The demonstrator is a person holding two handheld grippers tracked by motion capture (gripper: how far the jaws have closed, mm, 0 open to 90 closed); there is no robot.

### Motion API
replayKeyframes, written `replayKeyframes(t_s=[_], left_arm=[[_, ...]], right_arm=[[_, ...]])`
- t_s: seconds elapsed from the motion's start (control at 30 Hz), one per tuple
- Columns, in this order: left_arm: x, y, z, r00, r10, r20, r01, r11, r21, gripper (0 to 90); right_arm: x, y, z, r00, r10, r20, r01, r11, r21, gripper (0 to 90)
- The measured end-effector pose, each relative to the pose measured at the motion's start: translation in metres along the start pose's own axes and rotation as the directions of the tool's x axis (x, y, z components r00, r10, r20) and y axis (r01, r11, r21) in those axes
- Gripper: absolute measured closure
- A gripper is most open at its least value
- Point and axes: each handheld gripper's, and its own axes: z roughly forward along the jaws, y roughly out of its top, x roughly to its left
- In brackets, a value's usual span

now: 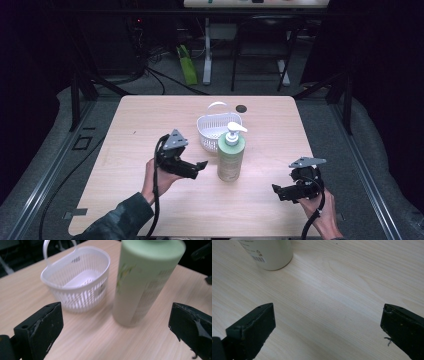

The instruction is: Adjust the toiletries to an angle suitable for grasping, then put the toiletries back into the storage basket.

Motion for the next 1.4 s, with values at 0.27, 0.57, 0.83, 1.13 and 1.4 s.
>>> replayKeyframes(t_s=[0.27,0.57,0.83,1.13,1.4], left_arm=[[0.028,-0.032,-0.03,0.9968,-0.055,-0.059,0.058,0.9967,0.057,0.0],[0.047,-0.049,-0.039,0.9907,-0.091,-0.101,0.102,0.9885,0.112,0.0],[0.052,-0.054,-0.039,0.9879,-0.108,-0.111,0.121,0.9852,0.121,0.0],[0.056,-0.059,-0.04,0.9847,-0.129,-0.118,0.144,0.981,0.13,0.0],[0.061,-0.064,-0.04,0.9818,-0.143,-0.125,0.159,0.9783,0.132,0.0]], right_arm=[[0.003,0.001,-0.002,1.0,-0.003,-0.001,0.003,1.0,-0.009,0.0],[0.004,0.001,-0.001,1.0,-0.003,-0.007,0.002,1.0,-0.006,0.0],[0.004,0.0,-0.002,0.9998,-0.006,-0.02,0.006,1.0,-0.014,0.0],[0.011,0.007,-0.004,0.9992,-0.016,-0.037,0.014,0.999,-0.04,0.0],[0.017,0.017,-0.013,0.9979,-0.023,-0.061,0.017,0.995,-0.101,0.0]])
